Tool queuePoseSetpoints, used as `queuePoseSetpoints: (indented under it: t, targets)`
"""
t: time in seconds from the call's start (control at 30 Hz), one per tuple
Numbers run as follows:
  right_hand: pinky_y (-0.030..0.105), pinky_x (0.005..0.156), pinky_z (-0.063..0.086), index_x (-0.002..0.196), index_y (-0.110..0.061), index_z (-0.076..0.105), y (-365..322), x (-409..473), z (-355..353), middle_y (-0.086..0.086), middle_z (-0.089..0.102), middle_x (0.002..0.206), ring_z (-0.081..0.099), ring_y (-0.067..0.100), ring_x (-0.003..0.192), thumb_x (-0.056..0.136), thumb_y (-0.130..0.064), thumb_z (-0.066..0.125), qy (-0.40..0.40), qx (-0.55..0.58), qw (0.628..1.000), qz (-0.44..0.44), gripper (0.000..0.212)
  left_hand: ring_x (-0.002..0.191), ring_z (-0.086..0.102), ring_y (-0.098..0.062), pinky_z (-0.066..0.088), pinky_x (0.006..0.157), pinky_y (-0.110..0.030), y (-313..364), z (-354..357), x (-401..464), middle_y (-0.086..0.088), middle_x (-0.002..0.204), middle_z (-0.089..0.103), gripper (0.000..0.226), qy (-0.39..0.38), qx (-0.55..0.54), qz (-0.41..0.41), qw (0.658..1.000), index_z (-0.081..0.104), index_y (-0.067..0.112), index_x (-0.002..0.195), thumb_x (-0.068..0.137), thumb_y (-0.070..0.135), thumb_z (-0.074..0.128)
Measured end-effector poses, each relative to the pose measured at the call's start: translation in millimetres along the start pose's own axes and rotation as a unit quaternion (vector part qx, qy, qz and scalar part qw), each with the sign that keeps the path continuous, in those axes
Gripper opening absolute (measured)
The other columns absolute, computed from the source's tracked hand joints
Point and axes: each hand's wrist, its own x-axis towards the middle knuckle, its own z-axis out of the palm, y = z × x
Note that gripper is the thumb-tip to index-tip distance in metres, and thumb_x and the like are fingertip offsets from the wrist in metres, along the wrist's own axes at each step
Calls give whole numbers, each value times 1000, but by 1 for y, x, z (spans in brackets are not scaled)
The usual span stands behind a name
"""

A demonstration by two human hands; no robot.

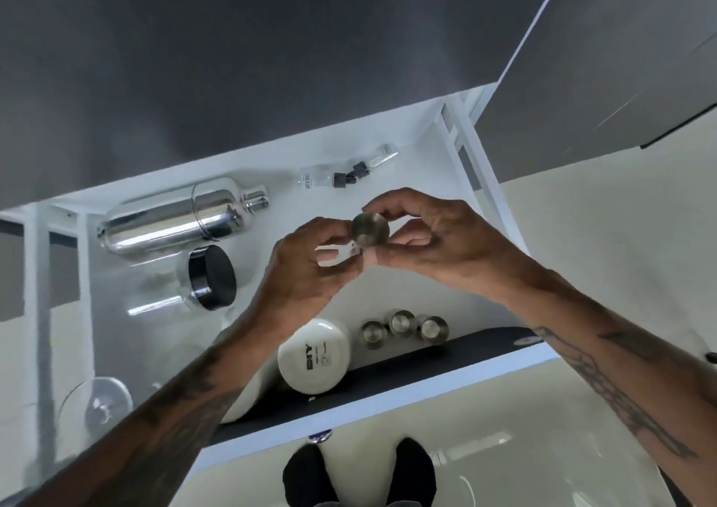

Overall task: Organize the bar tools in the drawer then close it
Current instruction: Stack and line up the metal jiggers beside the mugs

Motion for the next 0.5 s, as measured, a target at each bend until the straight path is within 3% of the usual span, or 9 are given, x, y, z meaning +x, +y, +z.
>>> queuePoseSetpoints:
  t: [0.07, 0.13, 0.27, 0.37, 0.43, 0.5]
  targets:
    - [22, 82, 59, 112, -23, 62, 0, 2, 10, -10, 68, 109, 73, 2, 88, 78, -21, 80, -14, -59, 998, -17, 38, 108, 63, -14, 52, 95, -38, -7, -7, -4, 3, 115, 69, 37, -11, 113, 10, 994, 70, 22, 116, 81, 10, 75]
    - [28, 77, 62, 108, -22, 60, 4, 7, 22, -9, 65, 109, 73, 2, 83, 77, -19, 80, -57, -106, 993, -6, 37, 112, 59, -14, 50, 98, -36, -9, -14, -8, 3, 121, 65, 41, -7, 160, -23, 987, 68, 24, 121, 83, 8, 68]
    - [32, 70, 61, 110, -25, 57, 11, 20, 45, -11, 64, 98, 71, 6, 77, 76, -23, 77, -161, -243, 956, 35, 39, 113, 61, -8, 42, 90, -20, -7, -22, -19, 5, 121, 70, 30, -32, 185, -70, 980, 72, 23, 116, 87, 19, 62]
    - [24, 59, 51, 106, -27, 56, 13, 23, 52, -22, 51, 76, 61, 0, 64, 77, -19, 76, -186, -260, 945, 73, 36, 110, 65, -8, 46, 91, -21, -6, -15, -24, 4, 116, 74, 24, -46, 176, -86, 980, 76, 21, 109, 90, 24, 61]
    - [21, 57, 49, 104, -28, 55, 15, 22, 53, -18, 54, 79, 61, 1, 62, 77, -17, 75, -202, -252, 942, 93, 35, 109, 67, -10, 48, 91, -23, -5, -10, -25, 3, 114, 75, 22, -58, 177, -92, 978, 77, 21, 105, 90, 25, 62]
    - [24, 65, 55, 112, -28, 59, 14, 19, 51, -12, 61, 97, 67, 5, 76, 79, -19, 74, -216, -249, 938, 107, 38, 105, 69, -10, 49, 90, -23, -6, -5, -25, 1, 111, 76, 20, -71, 191, -90, 975, 77, 18, 104, 91, 27, 65]
